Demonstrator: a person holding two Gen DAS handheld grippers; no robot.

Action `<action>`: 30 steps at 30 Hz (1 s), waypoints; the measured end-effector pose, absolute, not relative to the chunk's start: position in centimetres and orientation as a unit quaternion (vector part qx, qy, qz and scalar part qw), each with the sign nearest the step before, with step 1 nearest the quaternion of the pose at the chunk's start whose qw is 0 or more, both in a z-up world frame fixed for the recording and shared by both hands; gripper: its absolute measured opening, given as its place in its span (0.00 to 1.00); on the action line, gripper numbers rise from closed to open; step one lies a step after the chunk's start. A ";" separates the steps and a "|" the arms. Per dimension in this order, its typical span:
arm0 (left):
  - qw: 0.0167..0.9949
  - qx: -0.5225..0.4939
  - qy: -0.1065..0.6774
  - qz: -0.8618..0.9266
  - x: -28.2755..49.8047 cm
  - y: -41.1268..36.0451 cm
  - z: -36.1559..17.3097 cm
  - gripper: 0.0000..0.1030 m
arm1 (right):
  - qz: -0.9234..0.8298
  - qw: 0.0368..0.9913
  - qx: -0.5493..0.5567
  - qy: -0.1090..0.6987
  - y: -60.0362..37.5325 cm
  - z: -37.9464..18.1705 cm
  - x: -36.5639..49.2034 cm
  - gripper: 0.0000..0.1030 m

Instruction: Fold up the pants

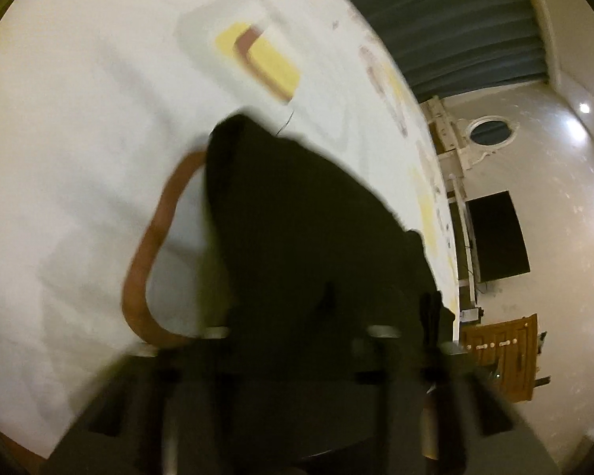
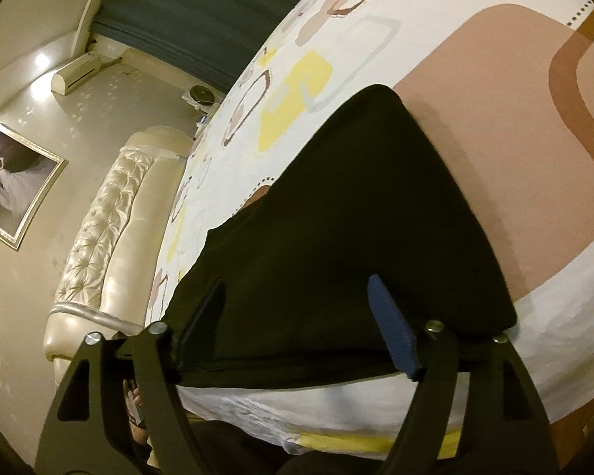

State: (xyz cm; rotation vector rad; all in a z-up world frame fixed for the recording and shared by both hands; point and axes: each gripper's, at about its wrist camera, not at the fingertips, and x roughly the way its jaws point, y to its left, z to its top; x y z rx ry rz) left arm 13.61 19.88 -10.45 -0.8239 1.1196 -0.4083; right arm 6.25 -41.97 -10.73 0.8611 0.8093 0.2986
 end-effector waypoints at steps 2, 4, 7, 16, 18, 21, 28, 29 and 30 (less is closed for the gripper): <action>0.754 -0.375 0.507 -0.181 13.2 19.9 -10.2 0.20 | 0.143 0.822 0.403 0.376 -41.6 -10.4 6.3 0.80; 0.759 -0.372 0.505 -0.175 13.0 19.9 -9.7 0.17 | 0.147 0.824 0.404 0.370 -41.5 -10.3 6.2 0.83; 0.768 -0.366 0.498 -0.166 12.7 19.8 -8.2 0.14 | 0.150 0.826 0.403 0.364 -41.3 -10.1 6.2 0.87; 0.789 -0.349 0.470 -0.186 12.2 17.4 -1.6 0.13 | 0.152 0.826 0.407 0.359 -41.4 -10.0 6.2 0.89; 0.796 -0.338 0.465 -0.192 12.1 16.2 0.2 0.13 | 0.152 0.827 0.406 0.359 -41.3 -9.9 6.2 0.89; 0.806 -0.317 0.457 -0.203 12.0 14.3 2.6 0.13 | 0.152 0.827 0.404 0.360 -41.3 -9.8 6.2 0.89; 0.827 -0.242 0.447 -0.239 11.7 7.4 7.6 0.13 | 0.150 0.827 0.405 0.359 -41.1 -9.7 6.1 0.90; 0.830 -0.229 0.445 -0.246 11.6 6.0 8.3 0.13 | 0.150 0.827 0.406 0.359 -41.2 -9.7 6.1 0.90; 0.832 -0.216 0.443 -0.253 11.6 4.7 8.8 0.13 | 0.151 0.827 0.407 0.358 -41.2 -9.7 6.1 0.90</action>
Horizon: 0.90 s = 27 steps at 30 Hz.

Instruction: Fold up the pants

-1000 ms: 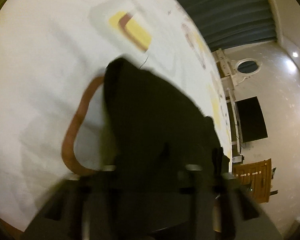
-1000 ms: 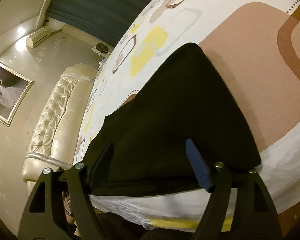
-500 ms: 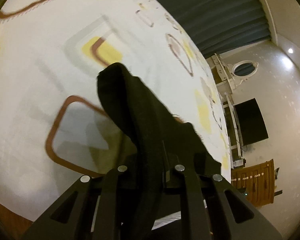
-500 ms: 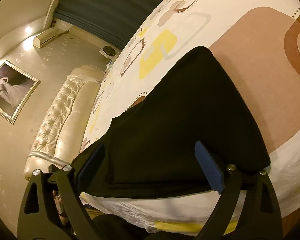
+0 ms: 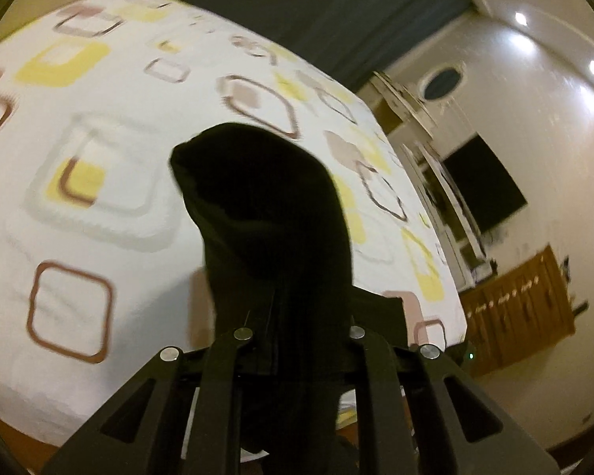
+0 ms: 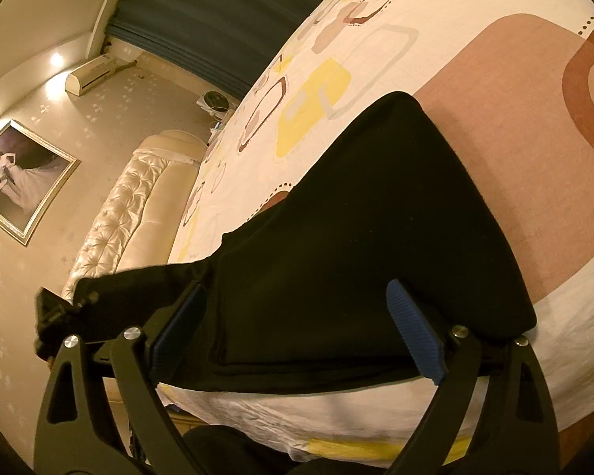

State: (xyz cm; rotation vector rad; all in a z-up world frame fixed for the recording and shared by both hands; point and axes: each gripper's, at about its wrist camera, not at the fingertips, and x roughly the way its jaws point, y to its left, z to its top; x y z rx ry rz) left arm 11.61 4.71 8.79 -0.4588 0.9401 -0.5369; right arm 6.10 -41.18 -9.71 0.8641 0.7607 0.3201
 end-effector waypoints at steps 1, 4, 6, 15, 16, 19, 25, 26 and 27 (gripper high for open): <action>0.833 -0.209 0.443 -0.258 11.6 3.8 9.0 0.13 | 0.151 0.826 0.408 0.358 -41.2 -9.7 6.1 0.90; 0.831 -0.186 0.446 -0.276 11.6 0.4 9.6 0.13 | 0.152 0.826 0.409 0.356 -41.2 -9.7 6.1 0.90; 0.832 -0.169 0.447 -0.281 11.6 -1.9 9.6 0.13 | 0.152 0.827 0.408 0.356 -41.1 -9.7 6.0 0.90; 0.832 -0.097 0.470 -0.278 11.9 -11.3 6.6 0.13 | 0.155 0.829 0.409 0.349 -41.0 -9.9 5.9 0.90; 0.832 -0.093 0.472 -0.277 11.7 -11.9 6.4 0.13 | 0.155 0.830 0.408 0.347 -41.0 -9.9 5.8 0.90; 0.830 -0.072 0.481 -0.273 11.5 -14.4 5.2 0.13 | 0.155 0.832 0.407 0.345 -41.0 -9.9 5.8 0.90; 0.826 -0.021 0.495 -0.268 10.5 -18.7 2.5 0.13 | 0.154 0.817 0.449 0.326 -42.1 -9.9 5.2 0.90; 0.826 -0.015 0.497 -0.266 10.4 -19.3 2.2 0.13 | 0.148 0.815 0.461 0.317 -42.4 -9.7 5.0 0.90; 0.826 -0.007 0.499 -0.263 10.3 -19.9 1.8 0.13 | 0.144 0.815 0.468 0.310 -42.7 -9.5 4.8 0.90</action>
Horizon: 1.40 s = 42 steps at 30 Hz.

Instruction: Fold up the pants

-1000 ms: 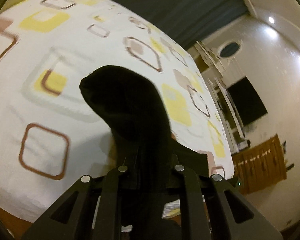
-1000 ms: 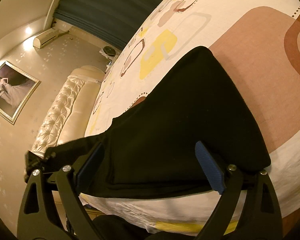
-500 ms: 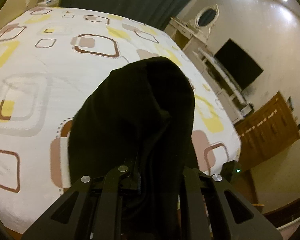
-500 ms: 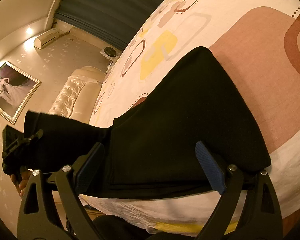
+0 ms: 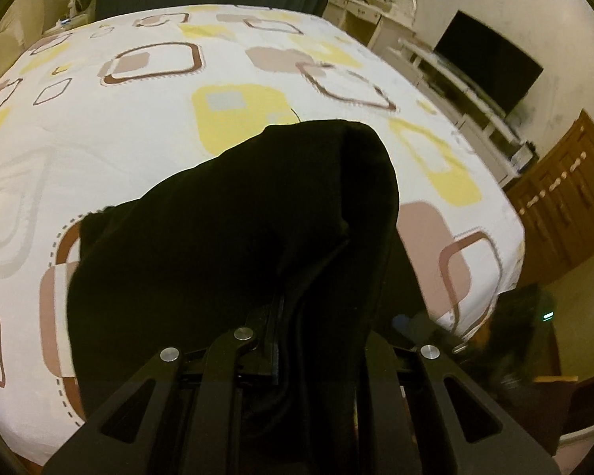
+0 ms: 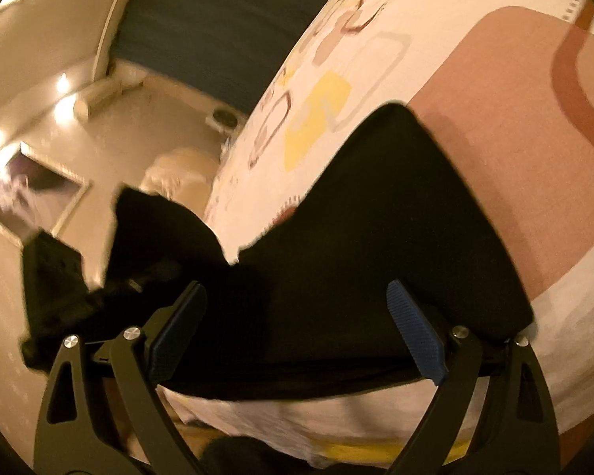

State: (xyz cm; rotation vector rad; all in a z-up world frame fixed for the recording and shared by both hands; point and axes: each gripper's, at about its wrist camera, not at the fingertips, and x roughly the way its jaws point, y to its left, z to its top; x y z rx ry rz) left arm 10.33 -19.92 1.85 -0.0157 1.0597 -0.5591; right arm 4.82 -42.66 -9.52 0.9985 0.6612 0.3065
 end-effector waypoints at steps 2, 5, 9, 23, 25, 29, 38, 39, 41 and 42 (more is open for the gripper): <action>0.829 0.015 0.498 -0.254 10.1 -20.8 1.0 0.13 | 0.130 0.819 0.479 0.288 -43.4 -8.8 4.4 0.90; 0.833 0.050 0.496 -0.242 9.8 -21.9 -0.3 0.13 | 0.113 0.826 0.478 0.276 -44.2 -8.2 4.1 0.90; 0.831 0.074 0.502 -0.228 9.6 -23.2 -2.0 0.13 | 0.095 0.822 0.496 0.262 -45.5 -8.4 3.7 0.90; 0.846 0.111 0.487 -0.188 8.5 -25.4 -4.1 0.15 | 0.071 0.828 0.495 0.254 -46.2 -9.0 3.6 0.90; 0.847 0.117 0.483 -0.190 8.3 -25.7 -4.0 0.19 | 0.068 0.827 0.498 0.253 -46.4 -9.1 3.5 0.90; 0.847 0.099 0.479 -0.209 7.7 -25.7 -3.5 0.50 | 0.063 0.826 0.500 0.251 -46.7 -9.1 3.2 0.90; 0.864 0.055 0.429 -0.260 4.7 -23.2 0.7 0.78 | 0.056 0.828 0.502 0.243 -47.5 -8.7 3.0 0.90; 0.865 0.049 0.426 -0.261 4.6 -22.4 1.2 0.80 | 0.056 0.828 0.502 0.243 -47.6 -8.6 3.0 0.90; 0.870 0.036 0.420 -0.254 4.4 -20.1 2.1 0.81 | 0.057 0.829 0.500 0.244 -47.6 -8.5 3.0 0.90; 0.873 0.027 0.417 -0.249 4.4 -18.8 2.4 0.81 | 0.060 0.830 0.498 0.244 -47.5 -8.2 3.1 0.90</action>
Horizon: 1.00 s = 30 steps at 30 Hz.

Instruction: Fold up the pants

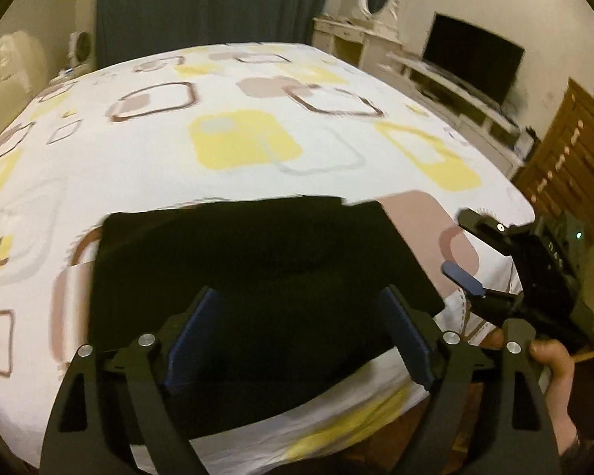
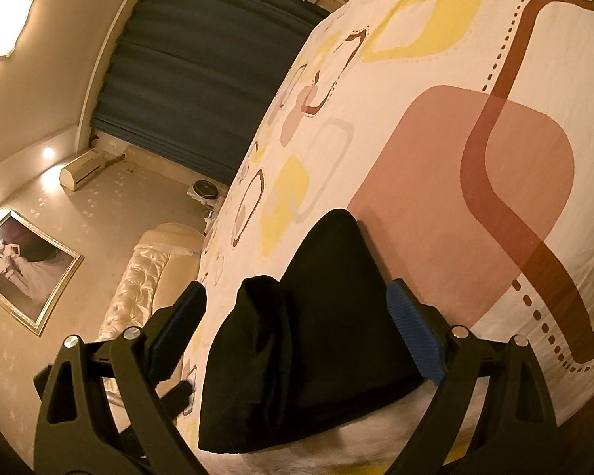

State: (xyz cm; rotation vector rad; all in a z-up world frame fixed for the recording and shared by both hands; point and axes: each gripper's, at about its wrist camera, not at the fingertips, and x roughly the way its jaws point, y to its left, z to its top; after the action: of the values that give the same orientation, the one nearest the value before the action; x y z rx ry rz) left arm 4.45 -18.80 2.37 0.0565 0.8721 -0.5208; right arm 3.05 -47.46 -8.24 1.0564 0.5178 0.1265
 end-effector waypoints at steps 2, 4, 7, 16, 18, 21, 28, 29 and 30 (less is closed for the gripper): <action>0.879 0.013 0.416 -0.233 4.7 -15.6 2.7 0.82 | 0.061 0.833 0.492 0.245 -47.3 -8.0 3.1 0.90; 0.883 0.002 0.420 -0.211 5.0 -12.4 2.5 0.83 | 0.071 0.836 0.484 0.251 -46.7 -7.7 3.6 0.90; 0.886 0.003 0.433 -0.167 5.3 -6.6 0.9 0.83 | 0.086 0.836 0.471 0.269 -45.6 -7.3 4.2 0.90; 0.885 -0.016 0.455 -0.092 4.3 2.8 -3.0 0.83 | 0.128 0.836 0.398 0.356 -40.5 -7.5 7.2 0.90; 0.880 -0.020 0.465 -0.098 4.5 3.0 -3.3 0.83 | 0.125 0.832 0.388 0.375 -39.8 -7.9 7.9 0.90; 0.879 -0.030 0.465 -0.104 4.8 2.8 -3.2 0.83 | 0.115 0.828 0.377 0.399 -39.0 -8.5 8.7 0.90; 0.875 -0.035 0.467 -0.124 4.4 2.3 -3.4 0.83 | 0.134 0.830 0.306 0.446 -35.7 -8.1 10.1 0.61; 0.875 -0.035 0.468 -0.123 4.4 2.3 -3.5 0.83 | 0.136 0.827 0.302 0.454 -35.5 -8.2 10.4 0.54; 0.874 -0.037 0.469 -0.122 4.4 2.4 -3.5 0.83 | 0.134 0.823 0.298 0.464 -35.2 -8.4 10.7 0.43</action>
State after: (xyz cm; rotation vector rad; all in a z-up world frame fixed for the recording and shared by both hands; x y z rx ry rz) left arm 4.42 2.39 -3.52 -0.0763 0.9788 -0.2543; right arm 10.68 -35.20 -8.42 0.6335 0.9864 0.2860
